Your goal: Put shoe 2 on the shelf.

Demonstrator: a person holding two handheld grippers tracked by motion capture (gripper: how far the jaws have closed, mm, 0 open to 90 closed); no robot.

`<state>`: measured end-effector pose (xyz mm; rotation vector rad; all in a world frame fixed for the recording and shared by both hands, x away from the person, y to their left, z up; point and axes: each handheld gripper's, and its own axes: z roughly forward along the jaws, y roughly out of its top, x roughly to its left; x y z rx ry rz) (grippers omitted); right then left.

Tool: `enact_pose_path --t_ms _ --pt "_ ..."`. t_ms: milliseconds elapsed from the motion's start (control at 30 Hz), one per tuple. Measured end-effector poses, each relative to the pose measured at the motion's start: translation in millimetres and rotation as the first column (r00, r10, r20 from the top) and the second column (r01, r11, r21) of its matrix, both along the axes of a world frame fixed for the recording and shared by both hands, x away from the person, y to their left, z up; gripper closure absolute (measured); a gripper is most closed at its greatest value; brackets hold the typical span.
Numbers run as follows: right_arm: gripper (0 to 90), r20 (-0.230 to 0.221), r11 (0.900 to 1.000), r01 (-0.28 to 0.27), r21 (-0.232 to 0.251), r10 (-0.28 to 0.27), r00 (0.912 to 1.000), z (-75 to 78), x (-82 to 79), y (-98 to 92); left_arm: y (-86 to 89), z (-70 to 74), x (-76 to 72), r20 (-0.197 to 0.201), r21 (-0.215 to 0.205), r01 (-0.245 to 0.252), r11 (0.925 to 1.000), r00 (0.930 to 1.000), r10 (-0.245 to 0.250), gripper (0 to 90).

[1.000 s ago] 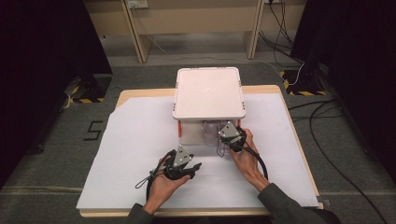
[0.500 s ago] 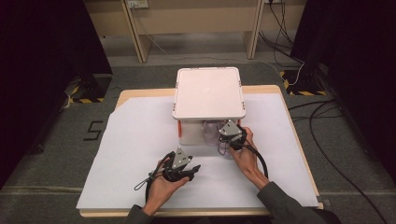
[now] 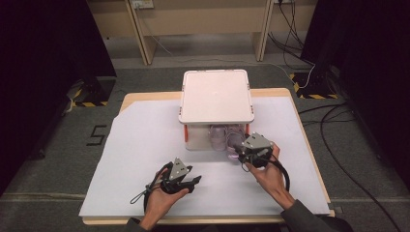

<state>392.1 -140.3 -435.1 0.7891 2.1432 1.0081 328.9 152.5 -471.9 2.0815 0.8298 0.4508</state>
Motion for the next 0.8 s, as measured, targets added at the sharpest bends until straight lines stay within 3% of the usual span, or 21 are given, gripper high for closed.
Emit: enact_pose_path --t_ms 33,67,100,133,300,333,600,633,667,800 --pt "40.0 -0.011 1.0 -0.001 0.005 0.001 0.9999 -1.7 -4.0 -3.1 1.7 -0.5 -1.2 -0.001 -0.002 -0.005 1.0 1.0 0.005 49.6" --pt "37.5 -0.063 0.999 0.011 0.039 -0.008 0.998 -6.8 -8.4 -9.3 3.3 -0.7 -1.9 -0.003 0.001 -0.006 1.0 1.0 0.006 49.3" --pt "37.5 -0.063 0.999 0.011 0.039 -0.008 0.998 -6.8 -8.4 -9.3 4.2 -1.0 -2.5 -0.005 0.002 -0.007 1.0 1.0 0.007 49.3" --pt "36.1 -0.103 0.998 0.013 0.057 -0.007 0.9946 -12.6 -8.9 -12.9 6.3 -2.4 -3.8 -0.01 0.002 -0.012 0.9999 0.9999 0.012 49.1" --pt "33.4 -0.148 0.998 0.016 0.062 -0.006 0.9889 -23.1 -8.1 -12.0 8.8 -4.5 -5.1 -0.02 0.004 -0.013 0.9999 0.9997 0.013 48.3" --pt "32.6 -0.162 0.999 0.018 0.039 -0.012 0.9867 -29.4 -8.0 -8.0 10.0 -5.3 -5.7 -0.024 0.004 -0.012 0.9999 0.9996 0.012 48.0" --pt "22.7 -0.181 1.0 0.027 0.003 -0.026 0.9831 -48.8 0.8 7.1 9.7 -7.6 -6.1 -0.032 0.003 -0.013 0.9999 0.9994 0.013 46.9" --pt "22.7 -0.181 1.0 0.027 0.003 -0.026 0.9831 -48.8 0.8 7.1 9.7 -7.6 -6.1 -0.032 0.003 -0.013 0.9999 0.9994 0.013 46.9" --pt "26.0 -0.154 0.999 0.035 -0.034 -0.04 0.9873 -52.0 4.4 9.5 9.2 -8.0 -6.2 -0.033 0.005 -0.011 0.9999 0.9994 0.011 46.8" --pt "27.8 -0.153 0.999 0.024 -0.045 -0.031 0.9877 -51.0 5.9 7.0 9.1 -8.2 -6.3 -0.035 0.003 -0.01 0.9999 0.9993 0.011 46.9"
